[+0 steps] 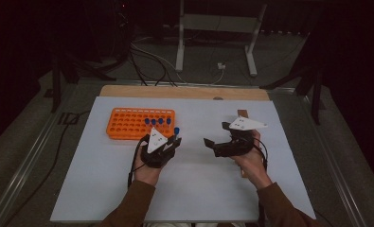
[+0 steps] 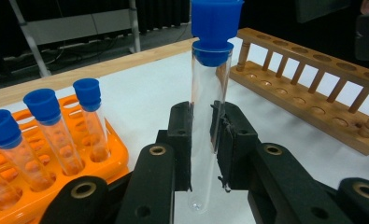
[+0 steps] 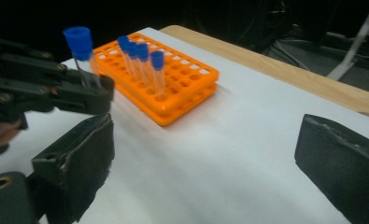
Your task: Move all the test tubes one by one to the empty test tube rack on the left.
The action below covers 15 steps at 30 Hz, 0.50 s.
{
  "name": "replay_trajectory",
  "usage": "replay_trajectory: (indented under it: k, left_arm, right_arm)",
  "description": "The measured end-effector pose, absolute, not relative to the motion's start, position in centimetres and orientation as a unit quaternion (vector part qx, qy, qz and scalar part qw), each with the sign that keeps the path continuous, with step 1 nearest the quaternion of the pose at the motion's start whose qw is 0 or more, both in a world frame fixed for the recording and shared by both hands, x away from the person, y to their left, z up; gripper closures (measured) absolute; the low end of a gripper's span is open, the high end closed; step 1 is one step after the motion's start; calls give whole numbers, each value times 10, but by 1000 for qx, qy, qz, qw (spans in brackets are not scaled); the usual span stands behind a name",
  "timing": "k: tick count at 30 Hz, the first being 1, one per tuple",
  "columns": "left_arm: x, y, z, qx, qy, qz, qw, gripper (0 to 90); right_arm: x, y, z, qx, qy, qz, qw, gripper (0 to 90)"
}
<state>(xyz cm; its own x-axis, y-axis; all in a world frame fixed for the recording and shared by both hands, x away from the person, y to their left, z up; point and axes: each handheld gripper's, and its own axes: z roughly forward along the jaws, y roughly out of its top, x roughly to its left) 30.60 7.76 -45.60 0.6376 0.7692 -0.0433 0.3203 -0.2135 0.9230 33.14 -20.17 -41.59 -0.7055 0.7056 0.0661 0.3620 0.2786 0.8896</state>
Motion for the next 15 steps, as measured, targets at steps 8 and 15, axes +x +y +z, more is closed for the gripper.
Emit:
replay_trajectory:
  k: [8,15]
  left_arm:
    - [307,82,-452,746,361,222,514,780]
    - [308,89,-449,741,364,224,517,780]
  right_arm:
    - [331,-223,-417,357,769,500,177,25]
    - [330,-237,-418,373,755,507,184,17]
